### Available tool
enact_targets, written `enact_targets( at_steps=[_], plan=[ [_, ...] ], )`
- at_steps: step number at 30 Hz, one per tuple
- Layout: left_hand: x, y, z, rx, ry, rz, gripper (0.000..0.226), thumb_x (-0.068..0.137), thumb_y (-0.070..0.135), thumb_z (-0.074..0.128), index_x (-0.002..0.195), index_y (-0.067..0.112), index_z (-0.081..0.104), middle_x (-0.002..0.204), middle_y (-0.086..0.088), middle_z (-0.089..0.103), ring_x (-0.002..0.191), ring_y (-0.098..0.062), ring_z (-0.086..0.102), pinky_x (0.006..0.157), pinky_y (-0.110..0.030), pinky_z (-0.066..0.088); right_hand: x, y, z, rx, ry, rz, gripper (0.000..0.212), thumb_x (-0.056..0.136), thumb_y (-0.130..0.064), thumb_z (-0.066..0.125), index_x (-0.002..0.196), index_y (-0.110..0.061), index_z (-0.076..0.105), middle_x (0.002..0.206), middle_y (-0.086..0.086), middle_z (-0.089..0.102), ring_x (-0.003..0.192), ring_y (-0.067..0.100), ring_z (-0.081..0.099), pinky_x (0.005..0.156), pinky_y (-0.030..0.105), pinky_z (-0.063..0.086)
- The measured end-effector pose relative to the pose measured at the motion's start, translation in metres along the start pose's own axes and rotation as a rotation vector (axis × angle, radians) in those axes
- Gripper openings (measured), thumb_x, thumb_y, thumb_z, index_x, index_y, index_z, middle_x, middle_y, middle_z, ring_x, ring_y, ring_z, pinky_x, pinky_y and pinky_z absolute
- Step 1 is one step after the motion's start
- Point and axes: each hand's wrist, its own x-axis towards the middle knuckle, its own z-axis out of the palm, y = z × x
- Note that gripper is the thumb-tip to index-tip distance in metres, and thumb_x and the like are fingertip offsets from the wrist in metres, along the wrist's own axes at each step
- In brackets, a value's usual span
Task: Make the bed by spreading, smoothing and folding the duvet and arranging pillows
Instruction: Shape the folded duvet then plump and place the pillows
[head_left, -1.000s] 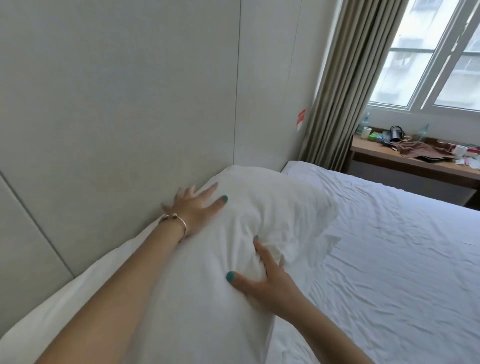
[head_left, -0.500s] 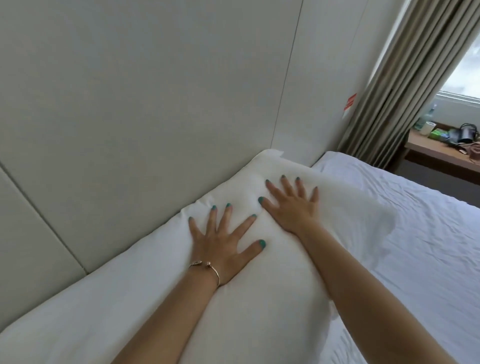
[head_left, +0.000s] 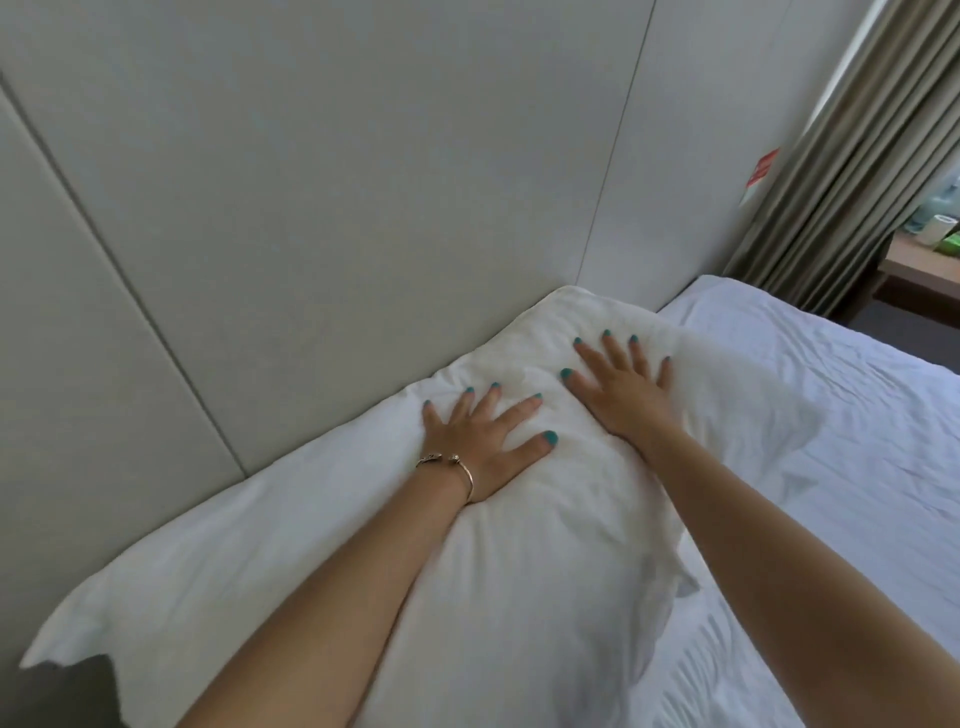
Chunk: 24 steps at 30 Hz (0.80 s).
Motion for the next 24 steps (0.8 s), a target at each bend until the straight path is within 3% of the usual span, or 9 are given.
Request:
enact_targets(
  at_steps=[4, 8, 13, 20, 24],
  plan=[
    [-0.025, 0.016, -0.041, -0.059, -0.057, -0.111, 0.058, 0.088, 0.071, 0.011, 0.144, 0.055, 0.009, 0.159, 0.007, 0.01, 0.147, -0.022, 0.006, 0.11, -0.064, 0.004, -0.027, 0.0, -0.048, 0.168, -0.021, -0.025, 0.056, 0.095, -0.061, 0.033, 0.147, -0.043, 0.029, 0.16, -0.013, 0.017, 0.149, 0.017, 0.008, 0.119, 0.048, 0.004],
    [-0.07, 0.044, -0.048, -0.11, -0.028, -0.219, 0.071, 0.086, 0.074, 0.018, 0.149, 0.042, 0.006, 0.16, 0.0, 0.003, 0.147, -0.023, -0.002, 0.111, -0.063, -0.003, -0.085, -0.007, -0.048, 0.178, -0.07, -0.067, 0.056, 0.096, -0.062, 0.025, 0.15, -0.047, 0.016, 0.162, -0.013, 0.004, 0.149, 0.017, -0.001, 0.119, 0.046, -0.001],
    [-0.127, 0.065, -0.024, -0.006, 0.117, -0.17, 0.085, 0.079, 0.081, 0.024, 0.15, 0.041, 0.0, 0.161, -0.005, -0.005, 0.148, -0.023, -0.008, 0.115, -0.055, -0.006, -0.134, -0.005, -0.034, 0.274, -0.022, -0.032, 0.052, 0.099, -0.057, 0.016, 0.15, -0.05, 0.006, 0.162, -0.013, -0.003, 0.149, 0.016, -0.006, 0.119, 0.047, -0.004],
    [-0.189, 0.083, 0.01, 0.114, 0.271, -0.156, 0.089, 0.074, 0.084, 0.029, 0.149, 0.045, -0.001, 0.161, 0.001, -0.007, 0.147, -0.022, -0.009, 0.116, -0.05, -0.007, -0.199, 0.007, -0.015, 0.373, -0.019, -0.087, 0.058, 0.097, -0.06, 0.023, 0.149, -0.051, 0.0, 0.161, -0.015, -0.006, 0.149, 0.017, -0.007, 0.119, 0.046, 0.002],
    [-0.223, 0.097, 0.026, 0.182, 0.291, -0.163, 0.096, 0.067, 0.083, 0.039, 0.148, 0.047, 0.002, 0.161, -0.001, -0.006, 0.148, -0.026, -0.006, 0.114, -0.05, -0.01, -0.244, 0.033, 0.005, 0.571, -0.091, -0.132, 0.067, 0.092, -0.066, 0.032, 0.147, -0.054, -0.005, 0.162, -0.011, -0.004, 0.15, 0.02, -0.001, 0.119, 0.043, 0.012]
  ],
)
